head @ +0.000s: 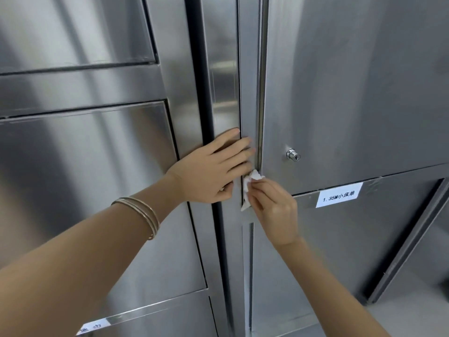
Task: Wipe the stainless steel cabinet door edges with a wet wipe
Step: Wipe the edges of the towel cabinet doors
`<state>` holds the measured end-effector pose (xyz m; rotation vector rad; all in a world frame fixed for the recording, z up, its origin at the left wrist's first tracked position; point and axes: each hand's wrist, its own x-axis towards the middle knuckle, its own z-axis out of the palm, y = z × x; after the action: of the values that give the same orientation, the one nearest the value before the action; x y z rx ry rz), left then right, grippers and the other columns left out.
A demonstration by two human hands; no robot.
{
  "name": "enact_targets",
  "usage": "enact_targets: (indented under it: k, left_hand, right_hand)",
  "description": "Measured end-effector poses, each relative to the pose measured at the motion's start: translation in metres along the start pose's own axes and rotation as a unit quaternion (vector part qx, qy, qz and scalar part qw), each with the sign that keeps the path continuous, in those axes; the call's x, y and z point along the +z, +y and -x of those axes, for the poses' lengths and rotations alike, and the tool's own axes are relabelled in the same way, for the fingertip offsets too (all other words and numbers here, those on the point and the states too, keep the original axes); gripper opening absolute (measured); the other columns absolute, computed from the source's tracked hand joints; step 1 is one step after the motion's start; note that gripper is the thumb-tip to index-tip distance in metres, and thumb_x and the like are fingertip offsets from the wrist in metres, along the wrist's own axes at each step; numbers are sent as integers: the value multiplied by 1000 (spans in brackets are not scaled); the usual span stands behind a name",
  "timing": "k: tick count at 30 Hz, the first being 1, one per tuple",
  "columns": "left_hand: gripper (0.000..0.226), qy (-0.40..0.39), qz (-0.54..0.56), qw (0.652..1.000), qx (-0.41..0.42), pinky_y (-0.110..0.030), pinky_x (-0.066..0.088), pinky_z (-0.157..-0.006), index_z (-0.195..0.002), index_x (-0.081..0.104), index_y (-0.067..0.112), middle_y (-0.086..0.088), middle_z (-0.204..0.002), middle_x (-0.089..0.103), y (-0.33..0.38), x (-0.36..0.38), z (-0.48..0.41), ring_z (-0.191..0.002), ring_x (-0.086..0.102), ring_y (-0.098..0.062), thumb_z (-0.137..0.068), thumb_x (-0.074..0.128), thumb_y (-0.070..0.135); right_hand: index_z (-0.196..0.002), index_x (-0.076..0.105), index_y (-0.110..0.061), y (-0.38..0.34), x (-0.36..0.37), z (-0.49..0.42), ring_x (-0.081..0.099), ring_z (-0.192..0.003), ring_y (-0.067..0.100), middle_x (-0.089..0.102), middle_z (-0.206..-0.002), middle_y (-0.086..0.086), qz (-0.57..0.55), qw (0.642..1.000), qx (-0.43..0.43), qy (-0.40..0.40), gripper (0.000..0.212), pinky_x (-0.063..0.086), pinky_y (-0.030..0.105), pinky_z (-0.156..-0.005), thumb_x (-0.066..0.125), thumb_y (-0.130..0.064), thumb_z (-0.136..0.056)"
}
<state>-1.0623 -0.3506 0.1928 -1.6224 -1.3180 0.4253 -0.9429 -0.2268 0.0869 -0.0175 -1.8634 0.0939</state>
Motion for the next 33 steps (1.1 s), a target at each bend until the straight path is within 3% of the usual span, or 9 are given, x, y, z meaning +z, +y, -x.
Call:
enact_targets:
  k: [5,10,14,18,23,26,33]
  left_hand:
    - [45,-2,-11,1000,-4,-51,21,-117,-117,62,4,-18,-132,57,0,0,1,-130,46,-36,-84,43,27]
    - [47,-5,-17,1000,-7,-50,20,-118,-121,61,4,-18,-133,56,0,1,2,-132,45,-35,-85,43,28]
    - [48,-10,-18,1000,-8,-50,20,-117,-122,62,3,-18,-133,57,-1,0,2,-131,46,-34,-84,45,28]
    - [53,-9,-40,999,-17,-49,20,-118,-128,59,0,-18,-136,56,0,2,3,-134,44,-33,-87,40,29]
    - [55,-25,-29,999,-20,-48,12,-121,-130,56,-2,-19,-138,53,1,4,4,-136,40,-33,-87,39,28]
    - [56,-29,-20,999,-26,-46,12,-121,-133,54,-1,-18,-141,51,0,2,3,-138,38,-31,-87,41,29]
    - [55,3,119,984,-136,-45,22,-118,-124,65,5,-11,-134,59,4,-38,-30,-134,45,-28,-73,58,26]
  right_hand:
    - [-66,70,0,1,-2,11,68,-70,22,69,-74,7,20,999,1,-42,11,54,29,-61,77,4,-72]
    - [-73,72,2,-3,3,16,69,-79,20,71,-81,7,-1,999,45,-10,3,49,19,-78,74,5,-75]
    - [-72,72,1,-3,4,19,69,-77,20,71,-79,7,3,999,42,-7,6,47,17,-77,77,6,-71]
    - [-77,72,1,1,8,18,60,-88,13,71,-85,8,-1,998,60,29,2,41,11,-88,71,2,-78]
    - [-72,72,1,-5,11,27,60,-78,14,69,-78,7,-20,995,94,5,5,47,14,-75,74,6,-74]
    - [-70,71,-1,-9,-12,14,63,-71,19,68,-78,4,-52,991,119,-43,9,50,26,-62,78,5,-70]
    - [-75,72,-6,-3,-122,-38,65,-84,12,68,-86,-1,-64,992,95,-49,4,52,26,-70,71,-2,-73]
